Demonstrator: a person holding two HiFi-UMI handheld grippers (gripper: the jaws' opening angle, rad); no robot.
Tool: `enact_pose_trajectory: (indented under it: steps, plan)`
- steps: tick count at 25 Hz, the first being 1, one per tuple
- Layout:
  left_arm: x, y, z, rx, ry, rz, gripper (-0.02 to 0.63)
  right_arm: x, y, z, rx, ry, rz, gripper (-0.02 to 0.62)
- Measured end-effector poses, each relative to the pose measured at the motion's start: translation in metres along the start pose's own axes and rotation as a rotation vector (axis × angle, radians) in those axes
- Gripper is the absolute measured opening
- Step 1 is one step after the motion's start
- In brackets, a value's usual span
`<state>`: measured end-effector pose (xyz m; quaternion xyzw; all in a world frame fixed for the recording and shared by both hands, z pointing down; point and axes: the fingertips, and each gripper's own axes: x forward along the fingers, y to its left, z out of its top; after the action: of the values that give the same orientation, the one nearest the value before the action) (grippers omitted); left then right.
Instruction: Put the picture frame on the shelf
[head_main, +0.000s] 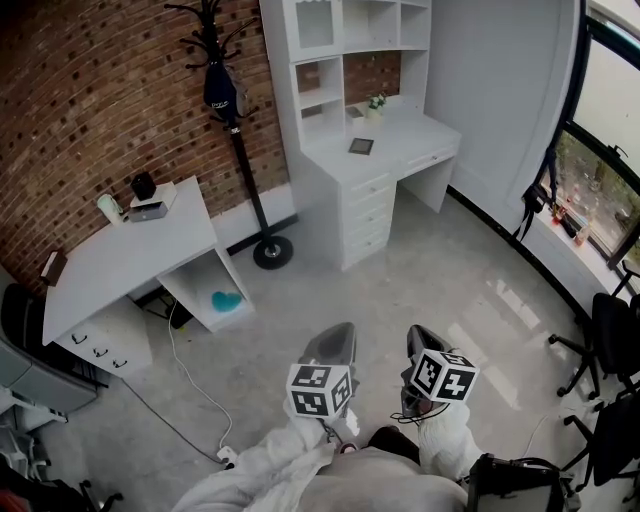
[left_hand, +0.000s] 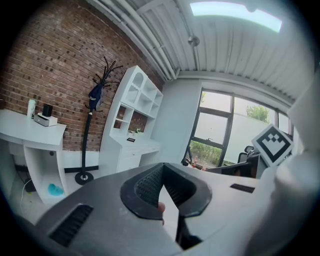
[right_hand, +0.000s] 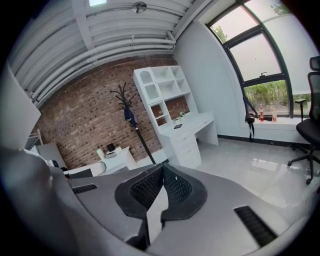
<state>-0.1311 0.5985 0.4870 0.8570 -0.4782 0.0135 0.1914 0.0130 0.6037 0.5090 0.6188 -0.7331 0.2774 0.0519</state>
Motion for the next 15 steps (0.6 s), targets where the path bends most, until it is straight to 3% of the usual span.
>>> enact_pose_trajectory:
  steps: [15]
  plan:
    - [0.067,0.043,0.002,-0.018,0.041,0.03,0.008,0.083,-0.024,0.016,0.017,0.068,-0.006,0.025]
